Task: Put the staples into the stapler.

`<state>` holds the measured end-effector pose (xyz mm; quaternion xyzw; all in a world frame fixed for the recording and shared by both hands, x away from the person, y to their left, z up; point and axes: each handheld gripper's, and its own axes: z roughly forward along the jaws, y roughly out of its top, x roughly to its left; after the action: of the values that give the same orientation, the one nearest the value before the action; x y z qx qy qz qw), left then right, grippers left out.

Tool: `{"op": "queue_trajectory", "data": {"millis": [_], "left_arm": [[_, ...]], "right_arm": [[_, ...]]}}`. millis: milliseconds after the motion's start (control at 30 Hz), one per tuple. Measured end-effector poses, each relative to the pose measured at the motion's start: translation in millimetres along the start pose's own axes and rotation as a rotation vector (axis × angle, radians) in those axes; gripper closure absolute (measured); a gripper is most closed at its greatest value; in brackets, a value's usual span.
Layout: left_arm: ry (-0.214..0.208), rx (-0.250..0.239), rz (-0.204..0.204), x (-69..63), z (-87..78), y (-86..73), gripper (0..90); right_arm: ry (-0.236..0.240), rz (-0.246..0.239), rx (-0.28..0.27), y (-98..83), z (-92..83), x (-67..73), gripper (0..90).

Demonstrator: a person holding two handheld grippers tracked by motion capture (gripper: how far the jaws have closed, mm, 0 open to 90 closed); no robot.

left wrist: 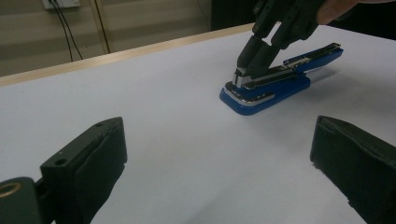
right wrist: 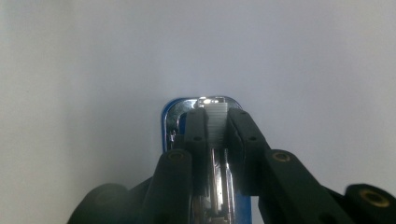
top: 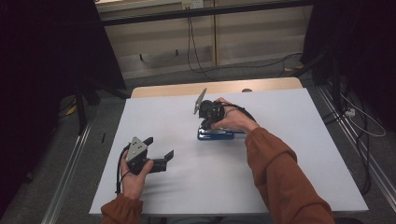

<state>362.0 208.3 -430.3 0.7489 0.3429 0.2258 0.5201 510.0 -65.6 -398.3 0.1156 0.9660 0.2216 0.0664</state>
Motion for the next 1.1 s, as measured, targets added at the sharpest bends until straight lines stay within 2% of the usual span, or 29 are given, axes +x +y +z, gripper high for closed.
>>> {"op": "queue_trajectory", "data": {"millis": [67,167,400,867,1100], "left_arm": [[0.0,0.002,0.003,0.2,0.0,0.0,3.9],[0.001,0.001,0.002,0.3,0.0,0.0,3.9],[0.002,0.001,0.003,0.5,-0.2,0.0,3.9],[-0.001,0.005,0.005,0.3,0.0,-0.1,3.9],[-0.001,0.005,0.005,0.2,0.2,-0.1,3.9]], "right_arm": [[-0.001,-0.011,0.001,0.4,0.7,-0.8,79.2],[0.0,0.0,0.007,2.0,0.0,0.3,79.2],[0.002,-0.025,0.009,2.9,0.5,-0.7,79.2],[0.011,-0.011,0.015,-0.7,-4.2,-0.9,79.1],[0.026,-0.023,0.017,-1.1,-1.4,-2.7,79.2]]}}
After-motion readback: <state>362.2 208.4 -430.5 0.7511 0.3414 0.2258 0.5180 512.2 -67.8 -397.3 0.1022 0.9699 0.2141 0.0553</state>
